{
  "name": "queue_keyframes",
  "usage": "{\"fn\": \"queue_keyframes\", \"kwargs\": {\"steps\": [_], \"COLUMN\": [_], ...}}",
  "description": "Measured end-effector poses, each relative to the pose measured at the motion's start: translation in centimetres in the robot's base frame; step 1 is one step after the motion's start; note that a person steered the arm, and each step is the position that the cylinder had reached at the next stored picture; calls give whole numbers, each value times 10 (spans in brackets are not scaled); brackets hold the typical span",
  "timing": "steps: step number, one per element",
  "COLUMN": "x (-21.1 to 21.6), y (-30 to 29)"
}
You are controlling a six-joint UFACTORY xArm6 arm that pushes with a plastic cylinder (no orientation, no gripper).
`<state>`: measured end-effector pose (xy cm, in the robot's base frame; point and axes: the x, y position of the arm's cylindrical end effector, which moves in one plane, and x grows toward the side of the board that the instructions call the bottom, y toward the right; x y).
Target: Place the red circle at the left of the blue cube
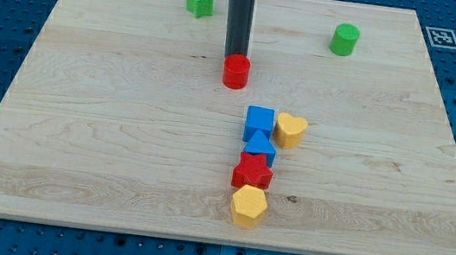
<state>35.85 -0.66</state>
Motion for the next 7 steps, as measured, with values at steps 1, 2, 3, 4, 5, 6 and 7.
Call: {"fn": "queue_keyframes", "kwargs": {"steps": [1,2,3,4,5,6,7], "x": [1,1,1,1,13,18,18], "y": [0,-1,-1,-1,3,6,29]}}
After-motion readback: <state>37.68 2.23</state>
